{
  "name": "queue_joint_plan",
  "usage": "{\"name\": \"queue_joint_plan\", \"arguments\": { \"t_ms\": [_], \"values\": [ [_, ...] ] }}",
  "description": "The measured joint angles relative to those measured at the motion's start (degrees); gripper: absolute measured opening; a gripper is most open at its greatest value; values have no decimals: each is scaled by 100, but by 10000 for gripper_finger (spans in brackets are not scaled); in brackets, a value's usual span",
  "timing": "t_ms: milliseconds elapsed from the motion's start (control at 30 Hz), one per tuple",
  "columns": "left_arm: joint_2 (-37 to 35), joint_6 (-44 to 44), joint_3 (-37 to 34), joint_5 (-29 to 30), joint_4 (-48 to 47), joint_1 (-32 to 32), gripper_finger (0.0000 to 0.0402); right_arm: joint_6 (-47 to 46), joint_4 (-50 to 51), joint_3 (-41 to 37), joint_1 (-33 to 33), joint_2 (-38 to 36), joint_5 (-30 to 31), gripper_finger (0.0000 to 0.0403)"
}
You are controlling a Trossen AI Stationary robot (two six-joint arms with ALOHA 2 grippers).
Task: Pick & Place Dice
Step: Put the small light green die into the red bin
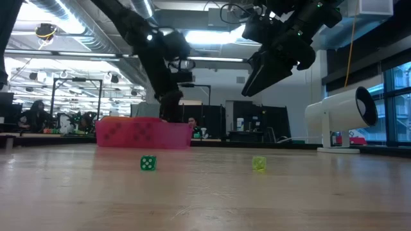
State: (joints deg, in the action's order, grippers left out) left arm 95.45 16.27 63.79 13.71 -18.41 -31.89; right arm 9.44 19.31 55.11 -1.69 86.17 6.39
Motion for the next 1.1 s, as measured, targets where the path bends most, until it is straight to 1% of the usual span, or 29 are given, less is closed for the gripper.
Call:
{"name": "queue_joint_plan", "arguments": {
  "t_ms": [167,267,333,433,500,533,600,733,833,900,1033,1100],
  "values": [
    [-430,-84,0,-58,-187,460,130,-364,-2,0,0,0,5,178],
    [-655,-284,0,-153,-426,796,130,-609,-36,0,0,0,10,178],
    [-779,-408,0,-144,-603,1020,130,-609,-48,0,0,0,48,178],
    [-888,-735,0,-176,-1044,1344,130,-794,-47,0,0,0,346,178],
    [-896,-1007,0,-298,-1355,1570,130,-937,-44,0,2,0,458,178],
    [-896,-1056,-2,-330,-1543,1701,130,-940,-46,0,4,0,446,178],
    [-902,-1076,-78,-266,-1644,1976,130,-831,-48,0,-1,0,176,178],
    [-944,-1161,-495,448,-1331,2509,130,-789,-299,-154,-222,0,-460,178],
    [-979,-1403,-845,916,-862,2849,130,-1127,-627,-373,-537,2,-625,178],
    [-1010,-1597,-1121,1029,-565,3061,130,-1198,-1105,-578,-815,46,-584,178],
    [-1046,-1774,-1635,1032,346,3433,130,-1194,-2690,-1056,-1327,330,-555,178],
    [-1060,-1775,-1767,1024,564,3552,130,-1398,-3046,-1208,-1510,479,-437,178]
  ]
}}
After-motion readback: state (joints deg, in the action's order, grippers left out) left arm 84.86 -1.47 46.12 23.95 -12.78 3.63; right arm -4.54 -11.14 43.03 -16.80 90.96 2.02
